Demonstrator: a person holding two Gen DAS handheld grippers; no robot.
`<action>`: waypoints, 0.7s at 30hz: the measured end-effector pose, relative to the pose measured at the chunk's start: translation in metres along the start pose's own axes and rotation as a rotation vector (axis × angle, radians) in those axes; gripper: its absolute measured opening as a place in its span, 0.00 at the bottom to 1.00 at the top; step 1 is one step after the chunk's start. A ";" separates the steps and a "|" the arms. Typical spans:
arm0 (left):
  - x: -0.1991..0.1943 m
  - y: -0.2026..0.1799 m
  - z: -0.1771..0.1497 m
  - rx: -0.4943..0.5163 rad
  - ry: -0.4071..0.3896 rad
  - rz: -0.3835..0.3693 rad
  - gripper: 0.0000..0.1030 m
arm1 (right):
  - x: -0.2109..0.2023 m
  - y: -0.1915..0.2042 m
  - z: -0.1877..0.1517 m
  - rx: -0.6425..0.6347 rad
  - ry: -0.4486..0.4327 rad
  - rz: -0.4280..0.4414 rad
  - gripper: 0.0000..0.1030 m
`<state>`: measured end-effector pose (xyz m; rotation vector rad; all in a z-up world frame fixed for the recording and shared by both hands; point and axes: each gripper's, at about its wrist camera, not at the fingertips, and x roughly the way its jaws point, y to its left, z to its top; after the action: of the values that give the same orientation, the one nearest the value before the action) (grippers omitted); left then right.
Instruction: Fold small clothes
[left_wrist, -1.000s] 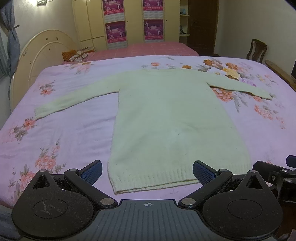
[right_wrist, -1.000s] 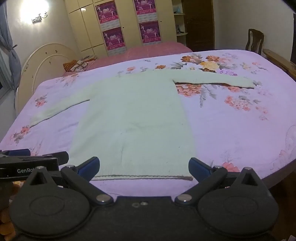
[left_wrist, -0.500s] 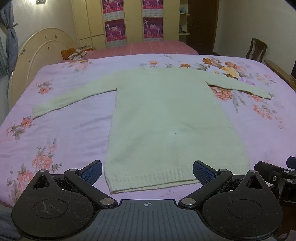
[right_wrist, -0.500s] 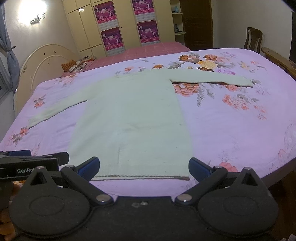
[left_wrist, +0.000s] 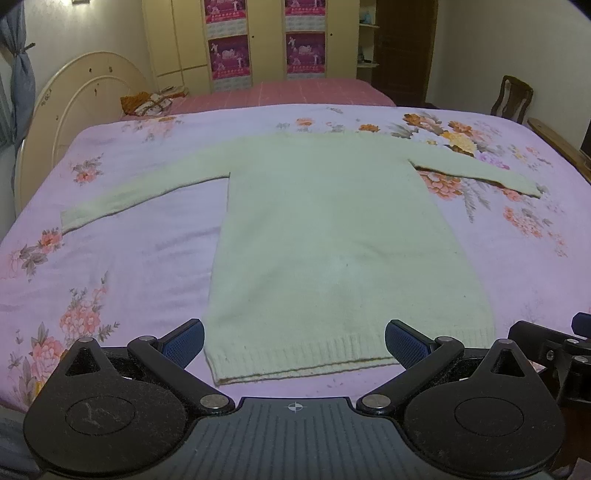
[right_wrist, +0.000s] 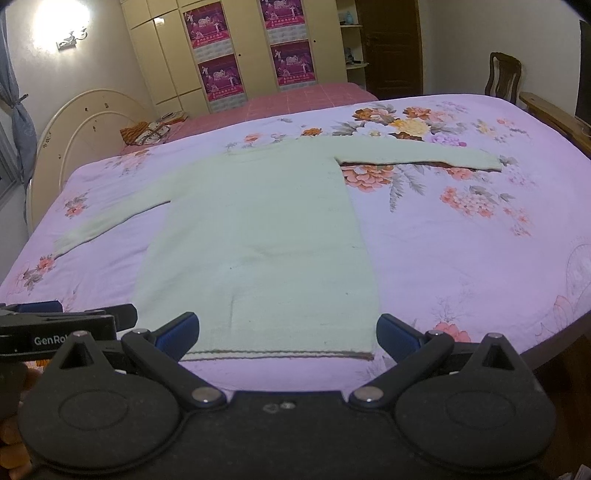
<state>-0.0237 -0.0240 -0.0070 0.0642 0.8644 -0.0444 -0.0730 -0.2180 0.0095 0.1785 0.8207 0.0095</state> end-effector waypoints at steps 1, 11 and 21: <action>0.000 -0.001 0.000 0.000 0.001 0.000 1.00 | 0.000 0.000 0.000 -0.001 0.000 0.000 0.99; 0.002 0.001 0.000 -0.002 0.004 -0.003 1.00 | 0.001 -0.001 0.002 0.003 0.001 -0.003 0.99; 0.006 0.002 0.003 -0.003 0.010 -0.003 1.00 | 0.002 0.000 0.002 0.003 0.004 -0.005 0.99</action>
<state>-0.0174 -0.0219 -0.0095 0.0605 0.8744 -0.0456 -0.0698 -0.2187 0.0095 0.1795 0.8250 0.0039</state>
